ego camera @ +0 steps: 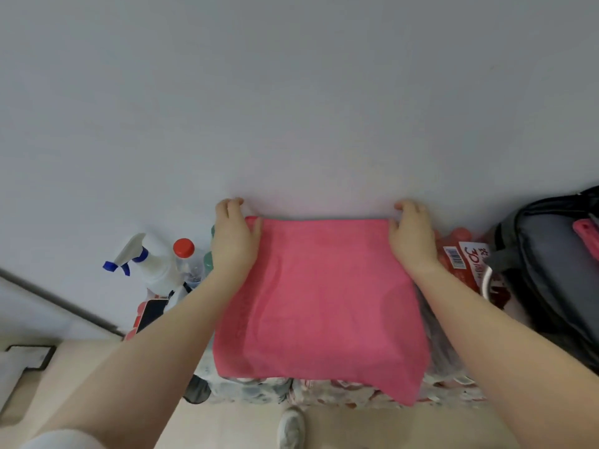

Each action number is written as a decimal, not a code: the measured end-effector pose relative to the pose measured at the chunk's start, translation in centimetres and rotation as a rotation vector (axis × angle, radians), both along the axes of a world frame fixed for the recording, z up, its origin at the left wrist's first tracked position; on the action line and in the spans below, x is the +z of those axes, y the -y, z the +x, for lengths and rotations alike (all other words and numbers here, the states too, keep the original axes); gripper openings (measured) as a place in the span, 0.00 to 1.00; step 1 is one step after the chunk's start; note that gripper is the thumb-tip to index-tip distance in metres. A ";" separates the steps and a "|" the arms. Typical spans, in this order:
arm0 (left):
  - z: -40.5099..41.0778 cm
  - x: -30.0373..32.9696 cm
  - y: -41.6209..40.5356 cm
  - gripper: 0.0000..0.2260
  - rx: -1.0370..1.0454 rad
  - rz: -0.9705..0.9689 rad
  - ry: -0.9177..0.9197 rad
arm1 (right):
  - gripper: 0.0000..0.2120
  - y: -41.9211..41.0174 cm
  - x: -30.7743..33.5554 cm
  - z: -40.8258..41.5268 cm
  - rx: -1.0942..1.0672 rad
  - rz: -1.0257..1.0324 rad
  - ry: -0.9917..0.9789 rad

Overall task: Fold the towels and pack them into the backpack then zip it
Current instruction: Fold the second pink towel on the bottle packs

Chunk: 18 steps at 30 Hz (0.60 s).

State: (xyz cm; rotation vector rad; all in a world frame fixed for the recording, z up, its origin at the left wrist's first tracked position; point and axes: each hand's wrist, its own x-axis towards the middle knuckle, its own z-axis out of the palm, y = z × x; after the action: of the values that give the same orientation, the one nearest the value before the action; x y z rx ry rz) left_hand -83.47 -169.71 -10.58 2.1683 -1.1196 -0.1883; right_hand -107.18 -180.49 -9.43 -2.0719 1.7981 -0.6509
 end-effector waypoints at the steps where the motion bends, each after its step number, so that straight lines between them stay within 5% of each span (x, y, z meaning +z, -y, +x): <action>1: -0.8 0.0 -0.3 0.19 -0.056 0.019 0.130 | 0.17 -1.1 0.1 0.3 0.098 -0.047 -0.051; 5: -4.4 -0.8 -2.7 0.28 -0.436 0.276 0.311 | 0.25 -5.9 -0.9 2.0 0.598 0.021 -0.326; 7: -5.0 -1.9 -4.5 0.31 -0.485 0.422 0.349 | 0.29 -7.3 -1.9 1.9 0.676 0.116 -0.442; 10: -4.4 -2.4 -7.2 0.38 -0.410 0.492 0.379 | 0.32 -8.0 -2.6 -0.7 0.602 0.161 -0.525; 18: -4.2 -2.1 -13.8 0.27 -0.159 0.376 0.247 | 0.27 -11.1 -1.8 -7.2 0.325 0.130 -0.418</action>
State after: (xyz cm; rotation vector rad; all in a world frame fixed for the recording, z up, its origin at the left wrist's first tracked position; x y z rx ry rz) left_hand -87.70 -155.95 -12.73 2.4815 -1.4976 -0.2207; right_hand -114.41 -169.34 -11.27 -2.4617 1.5816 -0.0105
